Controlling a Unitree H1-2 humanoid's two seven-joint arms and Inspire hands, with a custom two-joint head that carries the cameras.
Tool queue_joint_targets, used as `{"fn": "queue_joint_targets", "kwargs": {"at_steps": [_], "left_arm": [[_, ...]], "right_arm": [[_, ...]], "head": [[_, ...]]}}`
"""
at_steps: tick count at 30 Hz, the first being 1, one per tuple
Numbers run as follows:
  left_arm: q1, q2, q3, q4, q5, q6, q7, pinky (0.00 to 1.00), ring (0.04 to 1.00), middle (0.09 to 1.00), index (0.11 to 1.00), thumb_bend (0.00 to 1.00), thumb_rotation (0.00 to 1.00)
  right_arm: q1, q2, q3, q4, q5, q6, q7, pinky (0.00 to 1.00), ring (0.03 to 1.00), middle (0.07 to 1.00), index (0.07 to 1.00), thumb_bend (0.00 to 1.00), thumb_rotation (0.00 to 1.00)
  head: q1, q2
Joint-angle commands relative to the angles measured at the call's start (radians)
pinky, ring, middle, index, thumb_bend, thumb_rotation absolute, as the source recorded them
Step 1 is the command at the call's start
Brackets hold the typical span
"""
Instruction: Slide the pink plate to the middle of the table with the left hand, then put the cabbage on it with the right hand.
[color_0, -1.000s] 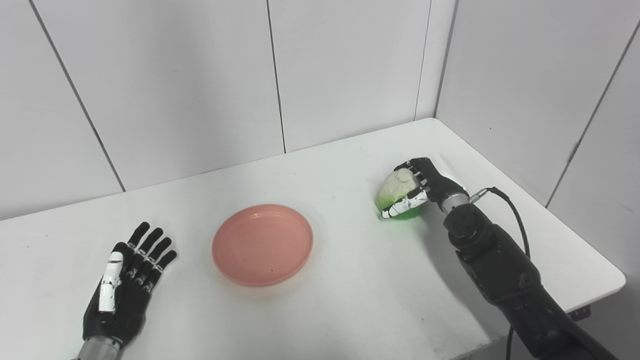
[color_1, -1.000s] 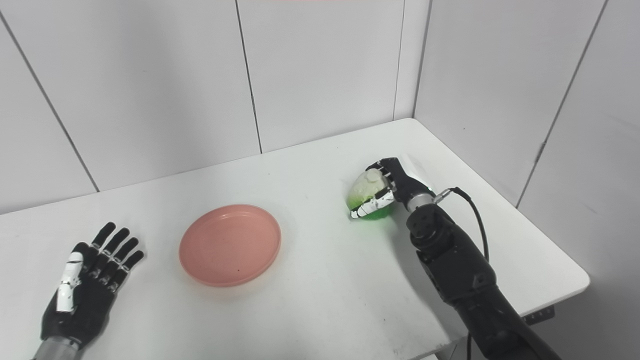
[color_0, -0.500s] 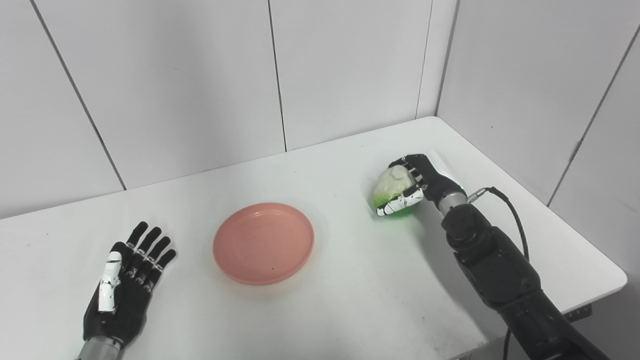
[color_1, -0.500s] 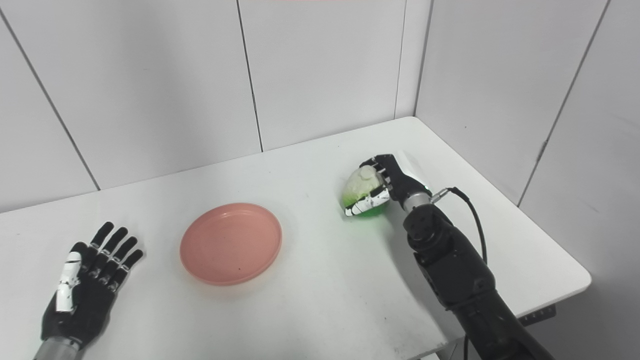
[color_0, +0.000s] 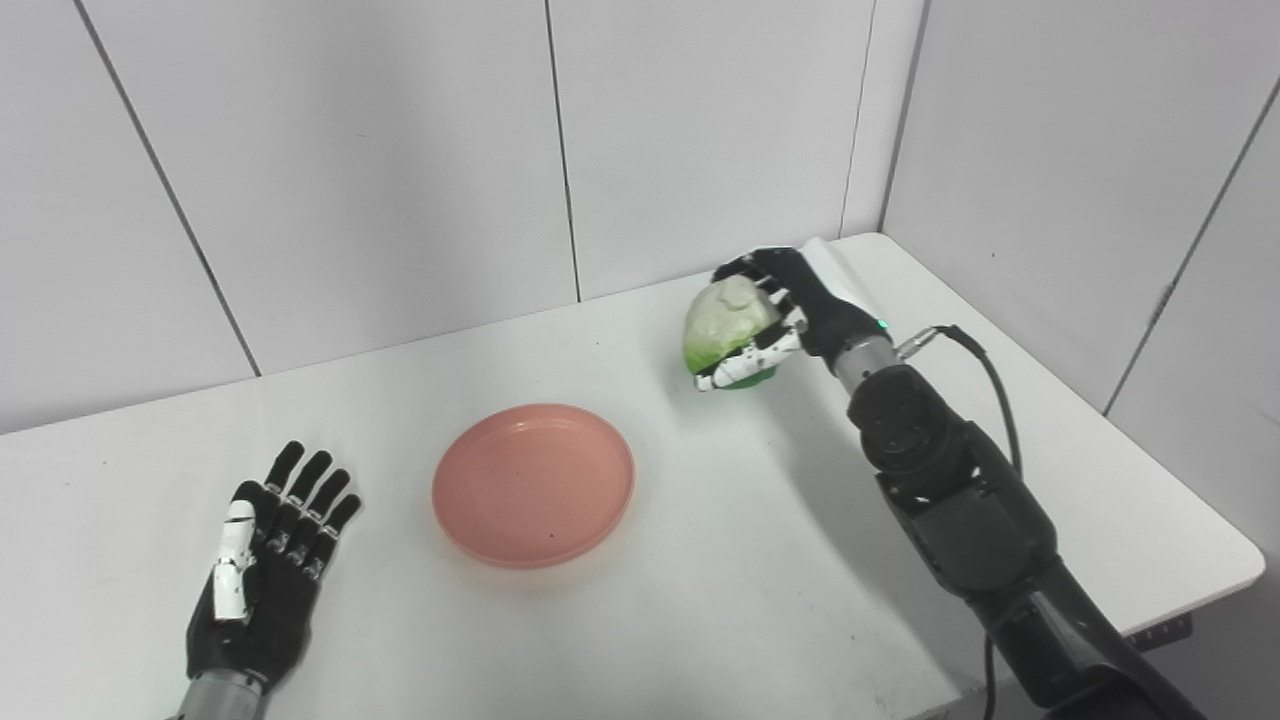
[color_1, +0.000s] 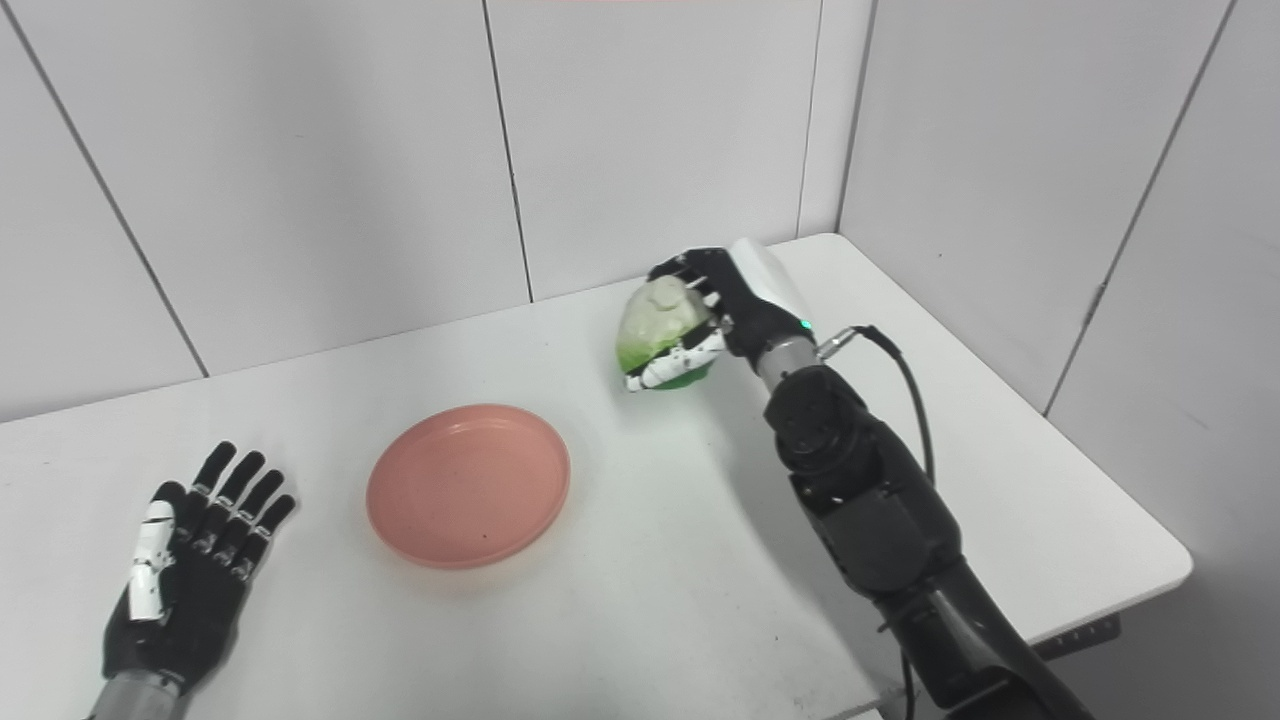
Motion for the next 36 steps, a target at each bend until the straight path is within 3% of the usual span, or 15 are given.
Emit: {"fn": "queue_joint_targets", "kwargs": {"at_steps": [1, 4, 16, 27, 36], "left_arm": [[0.027, -0.013, -0.023, -0.002, 0.04, 0.043, 0.042, 0.94, 0.954, 0.959, 0.949, 0.43, 0.93], [0.033, -0.028, -0.04, -0.026, 0.059, 0.045, 0.066, 0.94, 0.962, 0.967, 0.961, 0.41, 0.99], [0.043, -0.1, -0.071, -0.106, 0.112, 0.094, 0.175, 0.97, 0.978, 0.977, 0.965, 0.35, 1.0], [0.04, -0.129, -0.087, -0.124, 0.121, 0.125, 0.212, 1.0, 0.99, 0.984, 0.968, 0.35, 1.0], [0.039, -0.135, -0.09, -0.139, 0.124, 0.144, 0.228, 1.0, 0.99, 0.985, 0.978, 0.35, 1.0]], "right_arm": [[-0.07, 0.007, 0.006, -0.043, -0.013, -0.023, -0.004, 0.33, 0.4, 0.449, 0.523, 0.52, 0.0], [-0.095, 0.051, 0.039, -0.046, -0.023, -0.003, 0.01, 0.33, 0.397, 0.445, 0.523, 0.52, 0.0], [-0.122, 0.167, 0.138, 0.067, -0.025, -0.092, 0.01, 0.34, 0.405, 0.456, 0.519, 0.53, 0.0], [-0.114, 0.216, 0.193, 0.132, -0.046, -0.136, 0.008, 0.35, 0.409, 0.449, 0.526, 0.52, 0.0], [-0.111, 0.218, 0.223, 0.239, -0.079, -0.246, -0.009, 0.36, 0.379, 0.491, 0.549, 0.51, 0.0]], "head": [[0.025, 0.001], [0.072, 0.003], [0.219, 0.02], [0.265, 0.036], [0.265, 0.049]]}}
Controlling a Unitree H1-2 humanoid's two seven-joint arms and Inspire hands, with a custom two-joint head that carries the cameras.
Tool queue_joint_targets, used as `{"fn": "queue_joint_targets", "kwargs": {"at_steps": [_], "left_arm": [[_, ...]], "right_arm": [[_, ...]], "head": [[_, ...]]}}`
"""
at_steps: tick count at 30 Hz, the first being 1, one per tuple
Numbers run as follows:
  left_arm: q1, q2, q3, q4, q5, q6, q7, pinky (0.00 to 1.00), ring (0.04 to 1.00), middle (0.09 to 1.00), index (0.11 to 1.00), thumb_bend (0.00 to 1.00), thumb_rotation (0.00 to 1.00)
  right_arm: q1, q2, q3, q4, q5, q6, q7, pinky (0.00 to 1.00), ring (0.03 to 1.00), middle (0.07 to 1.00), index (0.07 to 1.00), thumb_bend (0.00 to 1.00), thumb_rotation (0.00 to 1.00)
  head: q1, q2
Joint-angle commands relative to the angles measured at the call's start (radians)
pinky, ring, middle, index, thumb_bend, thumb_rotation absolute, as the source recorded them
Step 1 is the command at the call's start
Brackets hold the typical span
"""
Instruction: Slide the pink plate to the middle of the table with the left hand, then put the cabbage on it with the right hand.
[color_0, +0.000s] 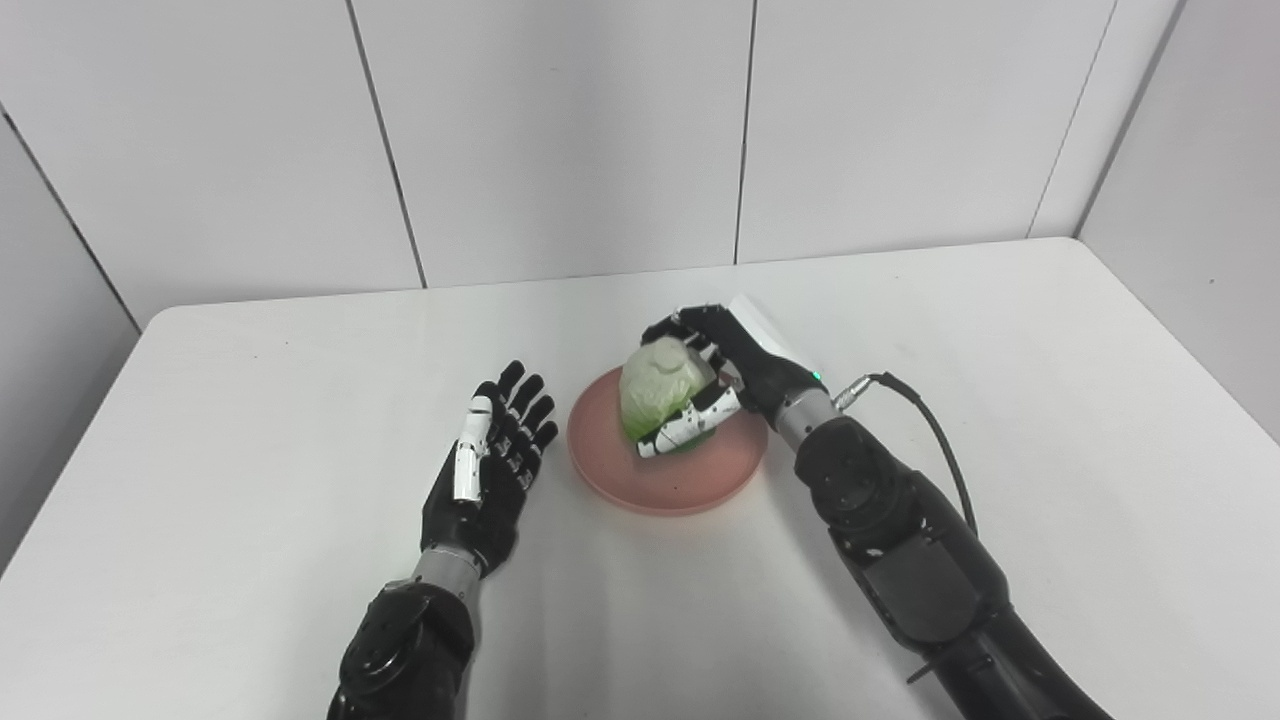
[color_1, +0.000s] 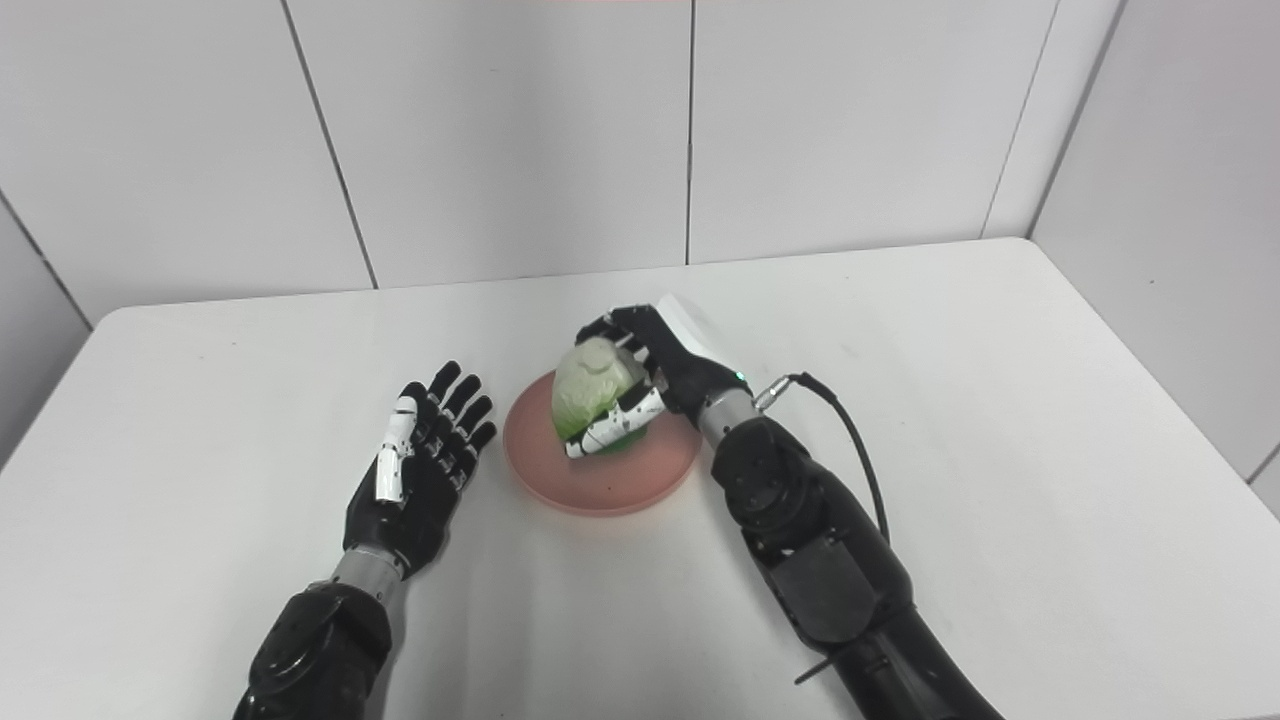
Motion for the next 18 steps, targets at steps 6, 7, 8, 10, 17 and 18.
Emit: {"fn": "queue_joint_targets", "kwargs": {"at_steps": [6, 7, 8, 10, 17, 18], "left_arm": [[0.007, -0.003, -0.001, -0.01, 0.007, 0.063, 0.021, 1.0, 0.995, 0.994, 0.988, 0.35, 1.0], [0.007, -0.003, -0.001, -0.01, 0.008, 0.064, 0.02, 1.0, 0.996, 0.994, 0.989, 0.35, 1.0], [0.007, -0.002, -0.001, -0.01, 0.008, 0.064, 0.019, 1.0, 0.995, 0.993, 0.988, 0.35, 1.0], [0.009, -0.003, -0.002, -0.018, 0.011, 0.071, 0.023, 1.0, 0.994, 0.992, 0.989, 0.35, 1.0], [0.008, -0.005, -0.003, -0.016, 0.015, 0.075, 0.029, 0.99, 0.985, 0.985, 0.981, 0.35, 1.0], [0.009, -0.005, -0.004, -0.017, 0.015, 0.076, 0.03, 0.99, 0.985, 0.985, 0.98, 0.35, 1.0]], "right_arm": [[-0.034, -0.004, -0.009, 0.012, -0.021, -0.08, -0.032, 0.35, 0.377, 0.49, 0.554, 0.51, 0.0], [-0.033, -0.005, -0.005, 0.019, -0.025, -0.084, -0.031, 0.36, 0.378, 0.49, 0.554, 0.51, 0.0], [-0.032, -0.006, -0.003, 0.024, -0.028, -0.088, -0.03, 0.36, 0.379, 0.487, 0.55, 0.51, 0.0], [-0.03, -0.008, 0.003, 0.035, -0.031, -0.1, -0.026, 0.36, 0.38, 0.48, 0.548, 0.51, 0.0], [-0.03, -0.016, 0.022, 0.075, -0.056, -0.142, -0.037, 0.39, 0.395, 0.482, 0.522, 0.52, 0.0], [-0.029, -0.017, 0.024, 0.077, -0.062, -0.144, -0.04, 0.39, 0.396, 0.483, 0.522, 0.52, 0.0]], "head": [[0.002, 0.011], [0.002, 0.014], [0.002, 0.014], [0.001, 0.017], [-0.001, 0.022], [-0.002, 0.023]]}}
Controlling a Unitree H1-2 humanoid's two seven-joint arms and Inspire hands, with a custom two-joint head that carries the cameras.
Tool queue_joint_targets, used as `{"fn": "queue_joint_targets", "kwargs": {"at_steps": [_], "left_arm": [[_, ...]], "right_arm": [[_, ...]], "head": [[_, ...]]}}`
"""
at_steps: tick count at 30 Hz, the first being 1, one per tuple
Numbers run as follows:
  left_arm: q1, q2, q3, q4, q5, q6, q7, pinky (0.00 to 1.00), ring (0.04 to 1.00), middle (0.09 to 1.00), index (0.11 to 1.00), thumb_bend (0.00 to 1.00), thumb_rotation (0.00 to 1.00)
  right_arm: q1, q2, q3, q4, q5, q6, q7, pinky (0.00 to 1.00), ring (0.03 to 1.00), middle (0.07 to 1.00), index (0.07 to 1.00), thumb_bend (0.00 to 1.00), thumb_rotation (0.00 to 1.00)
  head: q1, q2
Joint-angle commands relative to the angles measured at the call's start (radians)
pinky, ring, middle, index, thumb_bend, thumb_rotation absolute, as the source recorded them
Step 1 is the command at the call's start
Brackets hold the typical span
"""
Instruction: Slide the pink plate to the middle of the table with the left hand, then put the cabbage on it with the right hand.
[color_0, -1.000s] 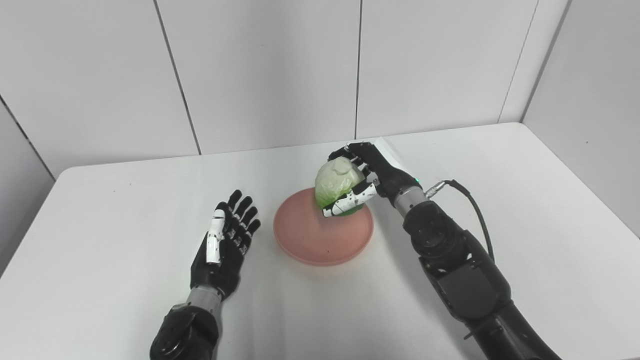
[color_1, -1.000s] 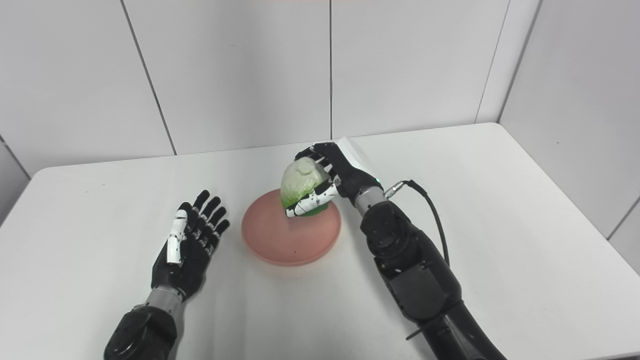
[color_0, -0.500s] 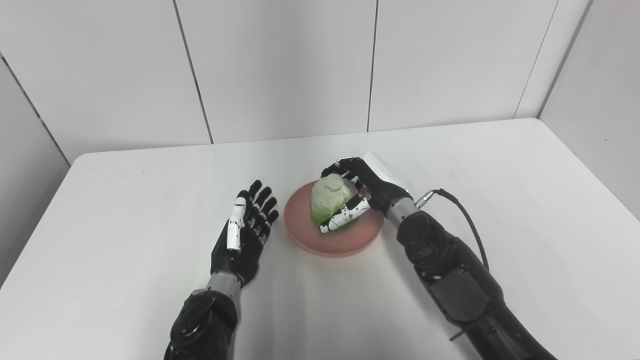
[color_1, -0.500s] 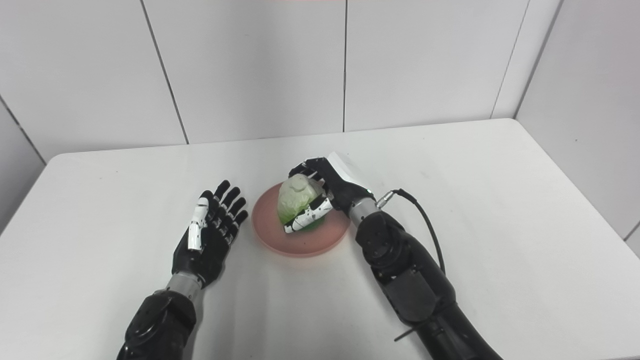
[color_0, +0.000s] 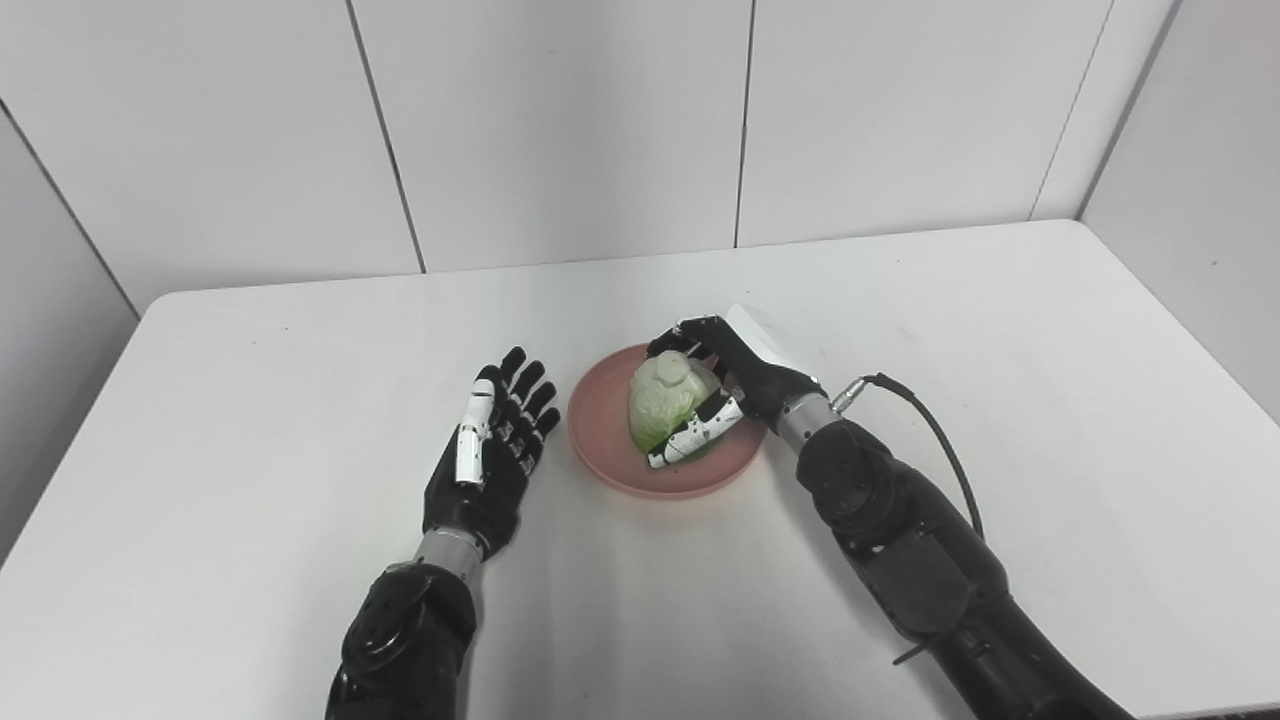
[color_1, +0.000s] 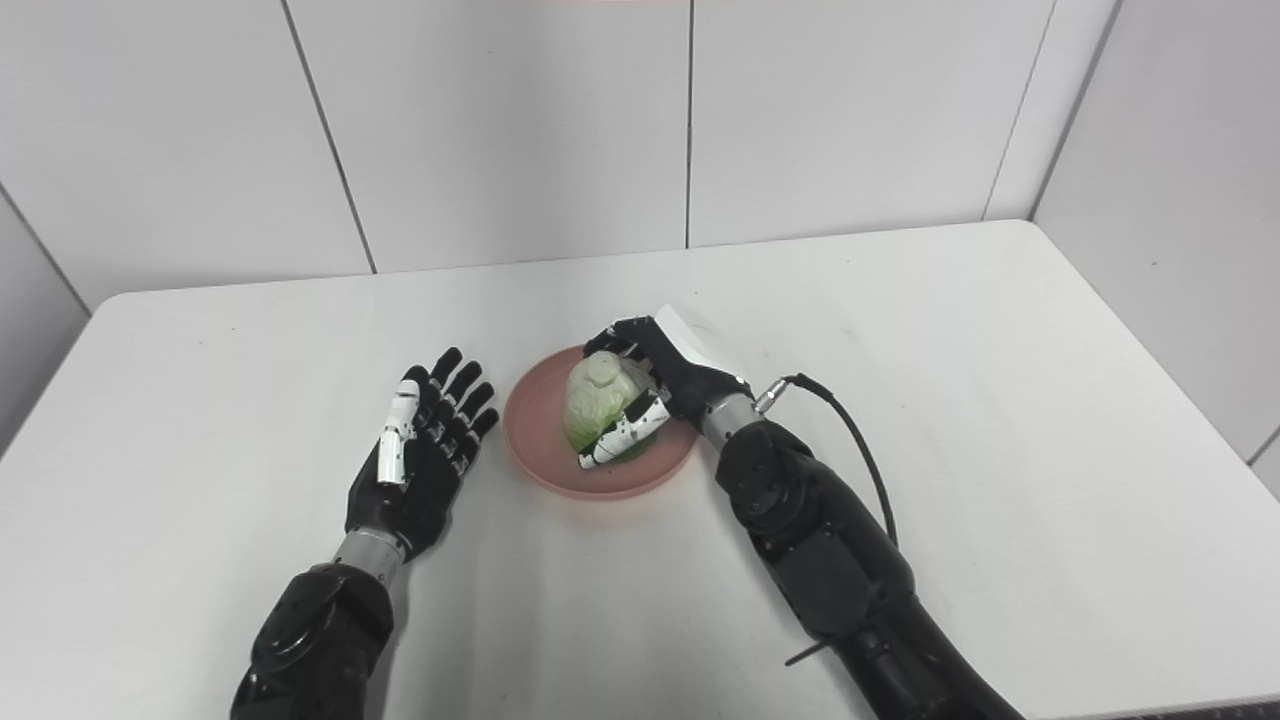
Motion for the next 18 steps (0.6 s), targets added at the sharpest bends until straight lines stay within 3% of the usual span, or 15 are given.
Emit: {"fn": "queue_joint_targets", "kwargs": {"at_steps": [1, 13, 14, 15, 16, 18], "left_arm": [[0.007, -0.005, -0.003, 0.004, 0.014, 0.036, 0.014, 0.99, 0.987, 0.987, 0.983, 0.35, 1.0], [0.006, -0.007, -0.005, -0.001, 0.013, 0.039, 0.018, 1.0, 0.992, 0.989, 0.987, 0.35, 1.0], [0.005, -0.007, -0.005, 0.0, 0.014, 0.038, 0.019, 0.99, 0.989, 0.987, 0.984, 0.36, 1.0], [0.005, -0.007, -0.005, 0.001, 0.015, 0.038, 0.019, 0.99, 0.988, 0.987, 0.983, 0.36, 1.0], [0.004, -0.008, -0.005, 0.002, 0.015, 0.037, 0.019, 0.99, 0.988, 0.987, 0.984, 0.36, 1.0], [0.004, -0.008, -0.005, 0.002, 0.012, 0.038, 0.018, 0.99, 0.988, 0.987, 0.985, 0.36, 1.0]], "right_arm": [[-0.032, -0.008, 0.004, -0.006, -0.02, -0.044, -0.015, 0.39, 0.396, 0.486, 0.52, 0.52, 0.0], [-0.023, -0.019, 0.033, -0.024, -0.053, -0.018, 0.001, 0.42, 0.407, 0.498, 0.553, 0.51, 0.0], [-0.023, -0.02, 0.035, -0.034, -0.056, -0.013, 0.007, 0.43, 0.491, 0.487, 0.529, 0.52, 0.0], [-0.022, -0.021, 0.036, -0.043, -0.057, -0.011, 0.012, 0.46, 0.546, 0.578, 0.611, 0.66, 0.02], [-0.021, -0.022, 0.037, -0.055, -0.059, -0.007, 0.019, 0.49, 0.588, 0.639, 0.663, 0.73, 0.05], [-0.023, -0.033, 0.05, -0.084, -0.08, 0.014, 0.048, 0.6, 0.693, 0.744, 0.765, 0.81, 0.22]], "head": [[0.001, 0.001], [0.002, 0.003], [0.002, 0.003], [0.003, 0.003], [0.004, 0.003], [0.004, 0.002]]}}
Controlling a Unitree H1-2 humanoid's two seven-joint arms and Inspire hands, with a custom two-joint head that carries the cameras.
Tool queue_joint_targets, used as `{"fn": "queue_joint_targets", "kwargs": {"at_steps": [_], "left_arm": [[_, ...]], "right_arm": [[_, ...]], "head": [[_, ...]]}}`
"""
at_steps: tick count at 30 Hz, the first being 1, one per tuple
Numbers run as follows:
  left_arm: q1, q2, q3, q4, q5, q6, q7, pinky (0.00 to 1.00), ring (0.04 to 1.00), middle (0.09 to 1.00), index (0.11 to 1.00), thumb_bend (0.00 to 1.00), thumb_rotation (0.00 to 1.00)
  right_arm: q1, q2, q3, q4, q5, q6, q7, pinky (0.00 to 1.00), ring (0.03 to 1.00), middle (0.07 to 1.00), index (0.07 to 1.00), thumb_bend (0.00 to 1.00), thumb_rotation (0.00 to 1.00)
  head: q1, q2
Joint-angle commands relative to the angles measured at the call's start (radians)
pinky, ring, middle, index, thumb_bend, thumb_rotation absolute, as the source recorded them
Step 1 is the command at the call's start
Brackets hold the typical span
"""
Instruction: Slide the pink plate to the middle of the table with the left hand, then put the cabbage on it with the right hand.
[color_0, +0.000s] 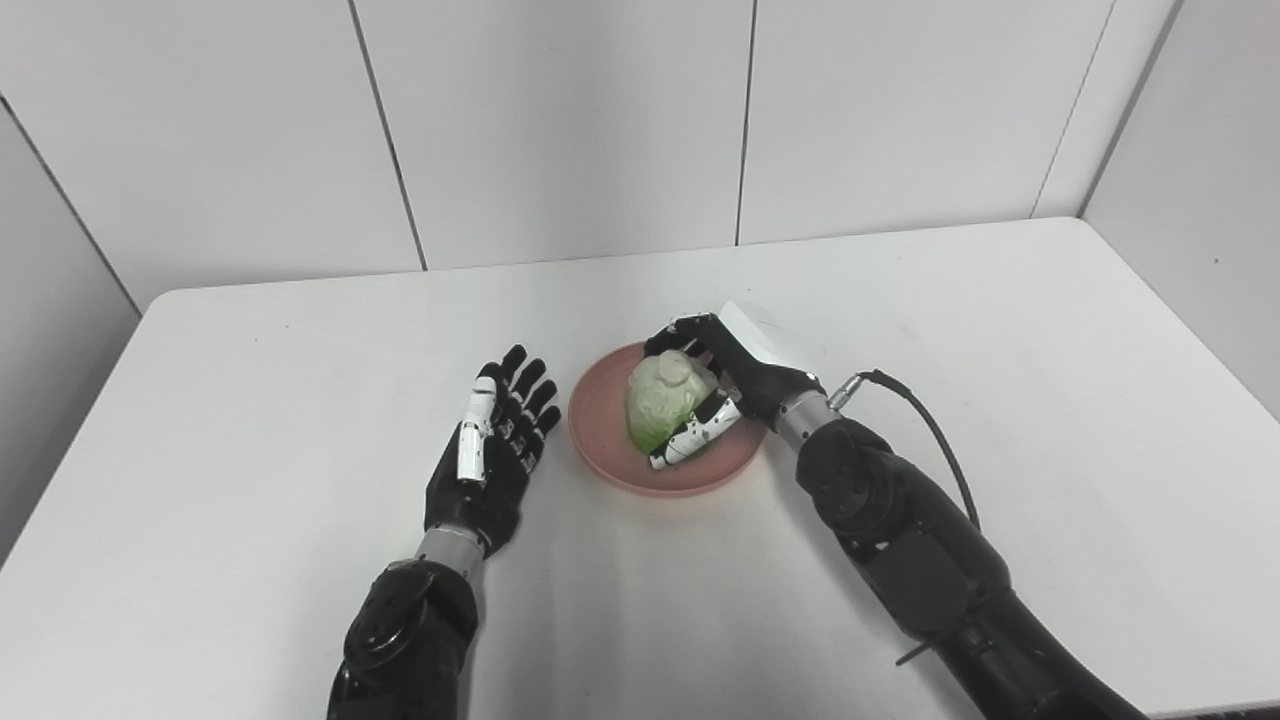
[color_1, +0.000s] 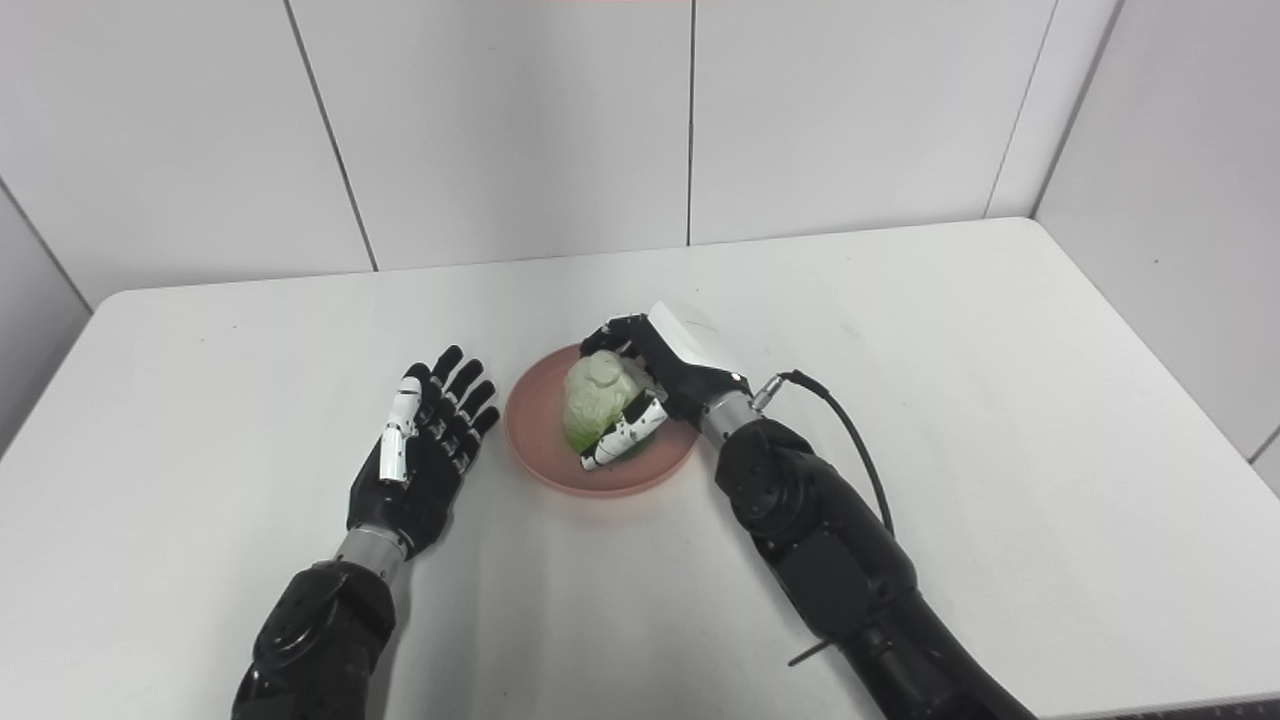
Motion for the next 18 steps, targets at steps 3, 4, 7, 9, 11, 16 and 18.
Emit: {"fn": "queue_joint_targets", "kwargs": {"at_steps": [3, 4, 7, 9, 11, 16, 18], "left_arm": [[0.004, -0.008, -0.002, 0.005, 0.011, 0.034, 0.014, 0.99, 0.989, 0.989, 0.988, 0.36, 1.0], [0.004, -0.008, -0.003, 0.004, 0.012, 0.034, 0.015, 0.99, 0.989, 0.988, 0.985, 0.36, 1.0], [0.005, -0.01, -0.001, 0.002, 0.01, 0.033, 0.017, 0.99, 0.989, 0.986, 0.983, 0.35, 1.0], [0.005, -0.01, -0.002, 0.001, 0.011, 0.031, 0.017, 0.99, 0.989, 0.988, 0.984, 0.35, 1.0], [0.004, -0.009, -0.002, 0.001, 0.013, 0.032, 0.018, 0.98, 0.987, 0.986, 0.981, 0.35, 1.0], [0.004, -0.01, 0.001, 0.001, 0.014, 0.032, 0.019, 0.98, 0.986, 0.985, 0.981, 0.36, 1.0], [0.003, -0.011, 0.003, 0.004, 0.013, 0.028, 0.018, 0.99, 0.987, 0.985, 0.98, 0.36, 1.0]], "right_arm": [[-0.038, -0.032, 0.034, -0.074, -0.06, 0.055, 0.083, 0.66, 0.767, 0.816, 0.847, 0.85, 0.39], [-0.042, -0.038, 0.041, -0.082, -0.068, 0.067, 0.105, 0.73, 0.845, 0.888, 0.92, 0.92, 0.54], [-0.053, -0.055, 0.05, -0.1, -0.065, 0.088, 0.175, 0.89, 0.965, 0.978, 0.986, 0.99, 0.67], [-0.055, -0.06, 0.049, -0.114, -0.059, 0.099, 0.206, 0.98, 0.993, 0.996, 0.998, 1.0, 0.73], [-0.055, -0.061, 0.043, -0.13, -0.054, 0.107, 0.225, 1.0, 0.999, 1.0, 1.0, 1.0, 0.75], [-0.054, -0.064, 0.023, -0.165, -0.045, 0.103, 0.242, 1.0, 1.0, 1.0, 1.0, 1.0, 0.77], [-0.053, -0.064, 0.009, -0.176, -0.034, 0.092, 0.235, 1.0, 1.0, 1.0, 1.0, 1.0, 0.77]], "head": [[-0.001, 0.0], [-0.001, 0.0], [0.0, 0.0], [0.001, 0.0], [0.0, 0.0], [-0.002, -0.001], [-0.003, -0.002]]}}
